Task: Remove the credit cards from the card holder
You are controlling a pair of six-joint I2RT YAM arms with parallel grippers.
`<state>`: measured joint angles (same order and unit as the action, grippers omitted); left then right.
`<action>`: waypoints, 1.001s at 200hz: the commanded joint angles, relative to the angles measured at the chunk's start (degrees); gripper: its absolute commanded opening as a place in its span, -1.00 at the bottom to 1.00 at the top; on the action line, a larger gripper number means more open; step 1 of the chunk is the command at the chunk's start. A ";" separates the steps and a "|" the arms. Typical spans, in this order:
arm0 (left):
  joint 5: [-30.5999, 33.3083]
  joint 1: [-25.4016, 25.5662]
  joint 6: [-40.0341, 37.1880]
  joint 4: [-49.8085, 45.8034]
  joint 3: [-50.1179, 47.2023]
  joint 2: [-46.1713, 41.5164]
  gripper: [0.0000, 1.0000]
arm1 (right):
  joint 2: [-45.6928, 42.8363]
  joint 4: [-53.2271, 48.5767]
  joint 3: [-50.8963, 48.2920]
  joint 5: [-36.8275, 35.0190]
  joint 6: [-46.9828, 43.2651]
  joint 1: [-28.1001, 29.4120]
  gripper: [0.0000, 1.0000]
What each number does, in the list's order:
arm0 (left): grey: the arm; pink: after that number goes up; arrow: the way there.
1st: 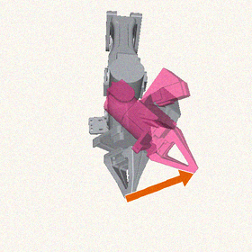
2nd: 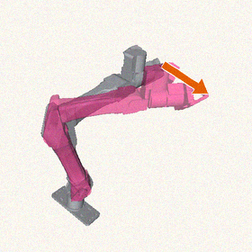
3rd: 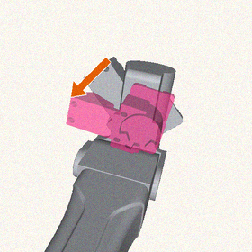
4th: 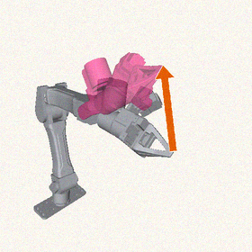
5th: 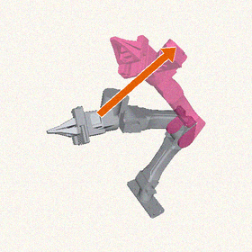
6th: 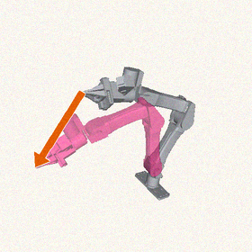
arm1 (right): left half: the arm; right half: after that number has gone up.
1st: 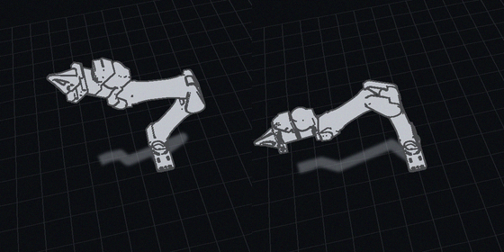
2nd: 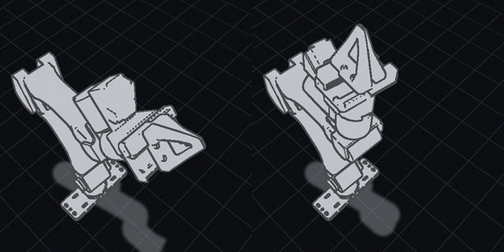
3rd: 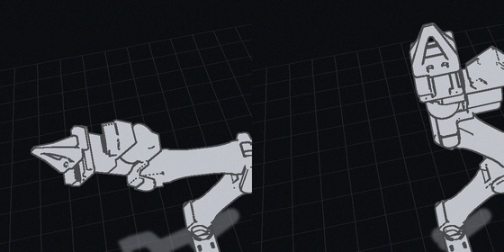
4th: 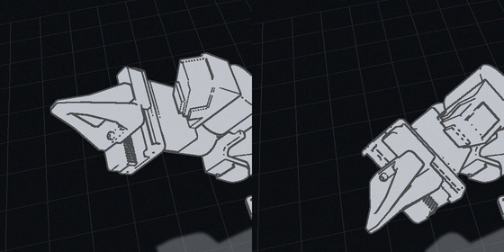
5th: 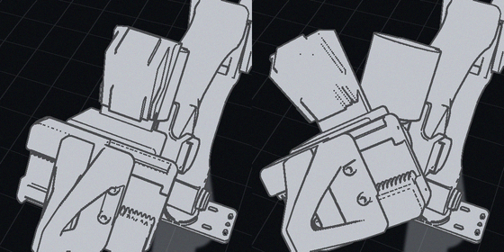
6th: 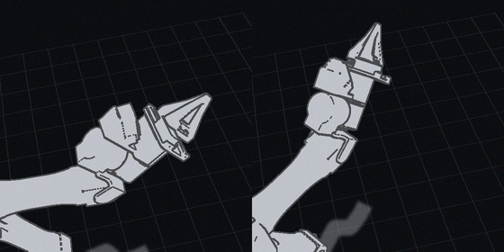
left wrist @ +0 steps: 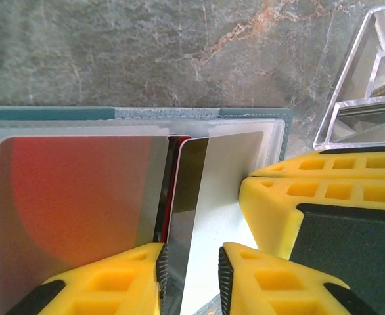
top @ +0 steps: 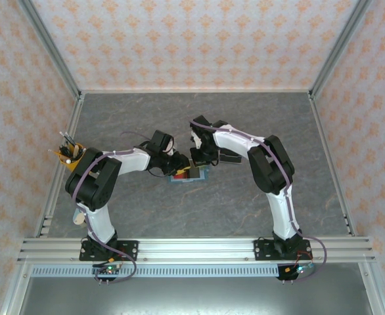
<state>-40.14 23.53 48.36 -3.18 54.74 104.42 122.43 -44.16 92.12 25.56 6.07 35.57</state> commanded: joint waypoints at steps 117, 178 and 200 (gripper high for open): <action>6.93 0.98 -5.38 -5.03 -1.77 -7.39 -0.46 | 1.85 -0.58 -6.16 -4.93 -2.05 -1.02 -0.84; 7.51 2.82 -3.12 -2.97 -1.51 -4.87 -0.56 | 1.30 1.26 -8.60 -4.43 -1.84 -1.36 -0.86; 8.67 3.09 -3.01 -4.25 -0.38 -3.42 -0.56 | 1.45 1.13 -8.58 -4.56 -1.79 -1.46 -0.86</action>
<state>-33.95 26.22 44.53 -7.40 53.19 98.72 120.14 -38.92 87.09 26.24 5.04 35.03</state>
